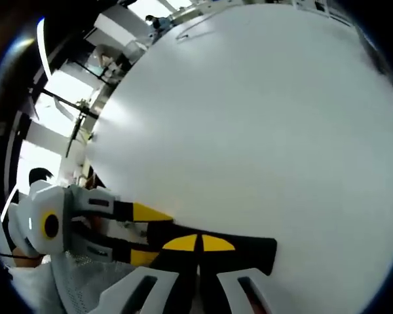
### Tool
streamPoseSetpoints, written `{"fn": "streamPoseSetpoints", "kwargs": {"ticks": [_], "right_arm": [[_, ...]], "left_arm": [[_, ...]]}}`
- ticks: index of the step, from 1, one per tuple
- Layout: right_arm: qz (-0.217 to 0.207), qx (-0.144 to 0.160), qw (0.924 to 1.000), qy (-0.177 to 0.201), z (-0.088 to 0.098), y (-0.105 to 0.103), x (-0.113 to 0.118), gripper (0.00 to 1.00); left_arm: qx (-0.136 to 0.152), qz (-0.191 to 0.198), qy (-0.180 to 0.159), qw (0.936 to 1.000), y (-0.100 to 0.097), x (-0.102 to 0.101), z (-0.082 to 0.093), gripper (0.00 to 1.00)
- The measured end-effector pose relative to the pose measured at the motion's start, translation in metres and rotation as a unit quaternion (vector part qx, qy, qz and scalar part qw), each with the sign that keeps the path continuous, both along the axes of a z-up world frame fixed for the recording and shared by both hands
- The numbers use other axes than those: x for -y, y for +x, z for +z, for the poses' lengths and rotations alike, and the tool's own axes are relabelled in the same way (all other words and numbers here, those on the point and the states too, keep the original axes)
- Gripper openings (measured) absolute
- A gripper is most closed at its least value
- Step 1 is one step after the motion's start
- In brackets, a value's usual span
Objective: Press the specified remote control buttons in sequence, fully releasing each button before pressing the next.
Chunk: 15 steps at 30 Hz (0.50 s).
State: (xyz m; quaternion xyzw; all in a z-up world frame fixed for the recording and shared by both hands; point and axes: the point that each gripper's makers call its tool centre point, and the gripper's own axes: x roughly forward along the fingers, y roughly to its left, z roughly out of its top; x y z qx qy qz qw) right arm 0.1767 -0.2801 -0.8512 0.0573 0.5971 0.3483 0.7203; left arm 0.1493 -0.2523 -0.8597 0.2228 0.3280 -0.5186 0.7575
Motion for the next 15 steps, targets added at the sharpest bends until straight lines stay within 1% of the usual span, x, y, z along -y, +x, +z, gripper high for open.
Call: {"fn": "streamPoseSetpoints", "kwargs": {"ticks": [3,5,9,11,15], "right_arm": [[0.010,0.005,0.9999,-0.011,-0.0004,0.0000,-0.0010,0.00],[0.042,0.021,0.9985,-0.029,-0.0017,0.0006,-0.0005,0.00],[0.054,0.023,0.9972,-0.046,-0.0024,0.0011,-0.0031,0.00],[0.054,0.017,0.9972,-0.050,-0.0034,0.0029,-0.0030,0.00],[0.048,-0.007,0.9974,-0.054,-0.0046,0.0043,-0.0022,0.00]], "left_arm": [[0.000,0.000,0.000,1.0000,-0.0002,0.0001,0.0000,0.24],[0.000,0.000,-0.001,1.0000,-0.0002,0.0000,-0.0001,0.24],[0.000,0.001,-0.002,1.0000,0.0001,-0.0002,0.0001,0.24],[0.000,0.001,-0.002,1.0000,0.0001,-0.0004,0.0002,0.24],[0.001,0.001,-0.003,1.0000,0.0003,-0.0003,0.0002,0.24]]}}
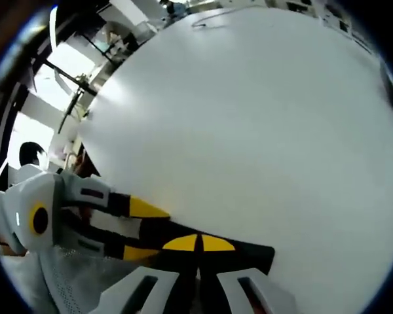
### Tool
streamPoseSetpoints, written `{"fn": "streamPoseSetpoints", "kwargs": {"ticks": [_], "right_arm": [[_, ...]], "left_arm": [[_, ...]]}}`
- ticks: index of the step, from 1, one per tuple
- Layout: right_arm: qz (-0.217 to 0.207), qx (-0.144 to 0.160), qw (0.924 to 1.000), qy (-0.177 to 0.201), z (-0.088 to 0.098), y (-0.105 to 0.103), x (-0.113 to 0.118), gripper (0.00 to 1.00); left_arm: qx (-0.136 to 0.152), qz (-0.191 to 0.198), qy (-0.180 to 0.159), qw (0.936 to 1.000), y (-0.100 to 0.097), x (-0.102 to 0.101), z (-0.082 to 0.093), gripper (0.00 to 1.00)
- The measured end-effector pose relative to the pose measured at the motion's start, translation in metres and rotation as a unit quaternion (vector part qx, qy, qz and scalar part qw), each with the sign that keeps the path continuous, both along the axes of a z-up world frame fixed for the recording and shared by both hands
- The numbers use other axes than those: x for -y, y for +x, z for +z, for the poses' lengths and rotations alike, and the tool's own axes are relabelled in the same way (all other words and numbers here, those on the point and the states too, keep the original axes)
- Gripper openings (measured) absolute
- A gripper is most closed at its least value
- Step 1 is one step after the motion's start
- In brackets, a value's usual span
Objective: Press the specified remote control buttons in sequence, fully releasing each button before pressing the next.
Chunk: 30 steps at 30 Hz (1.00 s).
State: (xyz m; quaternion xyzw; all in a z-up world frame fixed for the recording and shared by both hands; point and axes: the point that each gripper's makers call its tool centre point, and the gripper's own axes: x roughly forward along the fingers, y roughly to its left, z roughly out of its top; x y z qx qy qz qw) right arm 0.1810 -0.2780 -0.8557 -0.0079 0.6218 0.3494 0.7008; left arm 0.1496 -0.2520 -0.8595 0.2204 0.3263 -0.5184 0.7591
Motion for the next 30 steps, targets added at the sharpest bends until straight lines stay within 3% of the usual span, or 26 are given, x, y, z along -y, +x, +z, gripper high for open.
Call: {"fn": "streamPoseSetpoints", "kwargs": {"ticks": [7,12,19,30], "right_arm": [[0.023,-0.010,0.9991,-0.035,-0.0011,0.0004,-0.0037,0.00],[0.028,0.013,0.9987,-0.042,-0.0016,0.0025,-0.0043,0.00],[0.017,0.027,0.9990,-0.031,-0.0018,0.0039,-0.0021,0.00],[-0.019,0.007,0.9998,0.006,0.0024,-0.0049,0.0018,0.00]], "left_arm": [[0.001,0.000,-0.001,1.0000,0.0002,0.0001,0.0001,0.24],[0.001,0.001,-0.001,1.0000,0.0003,-0.0002,0.0001,0.24],[0.001,0.002,-0.001,1.0000,0.0002,0.0001,0.0003,0.24],[0.000,-0.002,0.000,1.0000,-0.0001,0.0005,-0.0002,0.24]]}}
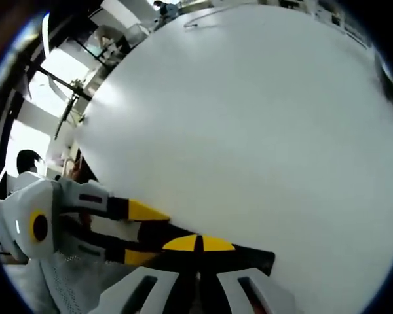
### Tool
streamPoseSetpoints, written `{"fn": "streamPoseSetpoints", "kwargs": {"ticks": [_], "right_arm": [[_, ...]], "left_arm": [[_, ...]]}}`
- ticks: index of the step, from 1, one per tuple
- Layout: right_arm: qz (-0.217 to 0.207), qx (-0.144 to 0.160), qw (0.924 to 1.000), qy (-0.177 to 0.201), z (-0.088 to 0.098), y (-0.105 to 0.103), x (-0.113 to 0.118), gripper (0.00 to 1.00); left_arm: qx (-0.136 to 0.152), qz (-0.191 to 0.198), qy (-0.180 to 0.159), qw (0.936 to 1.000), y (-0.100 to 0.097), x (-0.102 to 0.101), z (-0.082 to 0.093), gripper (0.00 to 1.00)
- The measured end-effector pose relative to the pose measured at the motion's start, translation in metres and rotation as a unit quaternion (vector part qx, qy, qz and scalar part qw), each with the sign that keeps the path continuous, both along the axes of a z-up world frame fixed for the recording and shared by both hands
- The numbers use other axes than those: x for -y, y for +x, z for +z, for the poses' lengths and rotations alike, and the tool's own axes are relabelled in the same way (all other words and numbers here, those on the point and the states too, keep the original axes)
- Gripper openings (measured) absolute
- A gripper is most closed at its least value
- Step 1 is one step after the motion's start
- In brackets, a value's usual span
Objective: Press the specified remote control buttons in sequence, fully releasing each button before pressing the next.
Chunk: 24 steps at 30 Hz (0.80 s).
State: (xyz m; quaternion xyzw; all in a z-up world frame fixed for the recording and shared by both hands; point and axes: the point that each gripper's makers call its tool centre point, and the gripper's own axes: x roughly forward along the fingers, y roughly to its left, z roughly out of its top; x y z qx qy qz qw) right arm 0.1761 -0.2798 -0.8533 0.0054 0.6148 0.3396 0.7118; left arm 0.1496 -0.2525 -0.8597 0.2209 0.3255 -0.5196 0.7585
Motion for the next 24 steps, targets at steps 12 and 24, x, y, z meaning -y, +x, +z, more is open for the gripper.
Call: {"fn": "streamPoseSetpoints", "kwargs": {"ticks": [12,24], "right_arm": [[-0.015,-0.027,0.9979,0.057,0.004,-0.011,0.002,0.00],[-0.048,-0.049,0.9958,0.062,0.005,-0.009,0.007,0.00]], "left_arm": [[0.000,0.000,0.001,1.0000,0.000,0.000,0.000,0.24],[0.001,-0.001,0.002,1.0000,0.000,0.000,0.000,0.24]]}}
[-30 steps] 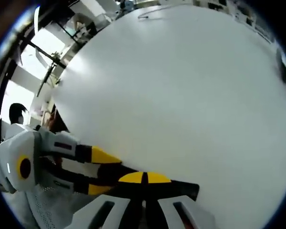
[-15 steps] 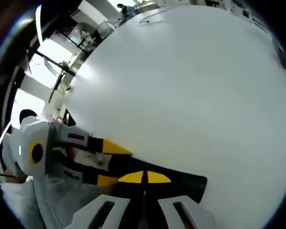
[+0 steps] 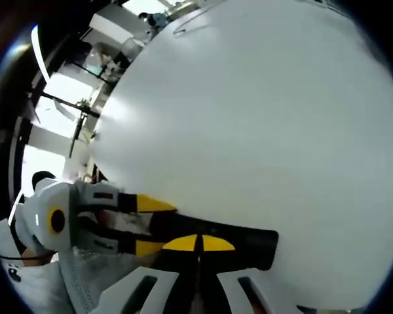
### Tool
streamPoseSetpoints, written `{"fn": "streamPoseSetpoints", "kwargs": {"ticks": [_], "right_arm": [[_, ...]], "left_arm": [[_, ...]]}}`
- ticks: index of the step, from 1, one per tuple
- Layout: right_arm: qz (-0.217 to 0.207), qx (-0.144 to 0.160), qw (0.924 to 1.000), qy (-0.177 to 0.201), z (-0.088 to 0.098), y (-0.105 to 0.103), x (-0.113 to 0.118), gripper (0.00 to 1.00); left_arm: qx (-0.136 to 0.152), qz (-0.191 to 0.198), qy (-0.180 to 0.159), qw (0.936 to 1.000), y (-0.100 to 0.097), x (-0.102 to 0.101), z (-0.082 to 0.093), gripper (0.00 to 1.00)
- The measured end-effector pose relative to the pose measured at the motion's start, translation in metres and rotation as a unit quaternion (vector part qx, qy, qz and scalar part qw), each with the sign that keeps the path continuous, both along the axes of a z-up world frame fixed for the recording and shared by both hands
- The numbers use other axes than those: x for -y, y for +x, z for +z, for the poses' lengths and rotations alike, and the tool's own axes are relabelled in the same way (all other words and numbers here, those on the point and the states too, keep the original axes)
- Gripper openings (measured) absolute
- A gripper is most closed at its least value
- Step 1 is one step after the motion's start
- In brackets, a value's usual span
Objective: Press the specified remote control buttons in sequence, fully releasing each button before pressing the next.
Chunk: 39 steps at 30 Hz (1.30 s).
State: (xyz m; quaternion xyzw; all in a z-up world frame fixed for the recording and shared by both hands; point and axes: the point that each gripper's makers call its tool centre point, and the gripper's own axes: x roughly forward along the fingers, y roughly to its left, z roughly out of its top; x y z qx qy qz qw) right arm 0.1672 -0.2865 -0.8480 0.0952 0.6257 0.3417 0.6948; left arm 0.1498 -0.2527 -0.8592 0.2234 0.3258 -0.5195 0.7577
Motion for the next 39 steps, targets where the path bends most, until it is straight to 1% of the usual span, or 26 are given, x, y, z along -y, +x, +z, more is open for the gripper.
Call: {"fn": "streamPoseSetpoints", "kwargs": {"ticks": [7,10,12,14,15,23,28,35,38,39], "right_arm": [[-0.019,-0.009,0.9998,0.000,-0.0010,0.0022,0.0047,0.00],[-0.008,-0.009,0.9999,0.003,0.0008,-0.0010,0.0013,0.00],[0.005,-0.002,1.0000,0.005,0.0013,-0.0032,-0.0033,0.00],[0.012,0.001,0.9999,-0.003,-0.0011,-0.0042,-0.0037,0.00],[0.016,-0.003,0.9998,-0.009,-0.0025,-0.0057,-0.0020,0.00],[0.008,-0.010,0.9999,-0.002,-0.0028,-0.0037,-0.0006,0.00],[0.003,-0.010,0.9999,0.003,-0.0018,-0.0022,-0.0019,0.00],[-0.015,-0.025,0.9995,0.011,-0.0034,-0.0003,-0.0007,0.00],[-0.041,-0.051,0.9975,0.026,-0.0041,0.0011,-0.0007,0.00],[-0.043,-0.055,0.9971,0.029,-0.0046,0.0014,0.0004,0.00]], "left_arm": [[0.000,0.000,0.000,1.0000,0.0000,-0.0003,-0.0006,0.24],[-0.001,0.000,-0.001,1.0000,0.0001,-0.0004,-0.0006,0.24],[-0.001,0.001,-0.001,1.0000,0.0001,-0.0004,-0.0004,0.24],[0.001,0.002,-0.001,1.0000,0.0009,-0.0002,0.0001,0.25],[-0.002,0.005,-0.002,1.0000,0.0004,-0.0004,0.0000,0.25],[0.001,0.001,-0.003,1.0000,0.0003,-0.0003,0.0000,0.25],[0.002,-0.001,-0.004,1.0000,0.0002,0.0002,0.0002,0.25],[0.004,-0.004,-0.006,1.0000,0.0003,0.0000,-0.0003,0.24],[0.005,-0.005,-0.006,1.0000,0.0001,0.0003,-0.0001,0.24],[0.004,-0.004,-0.007,1.0000,0.0000,0.0000,-0.0002,0.24]]}}
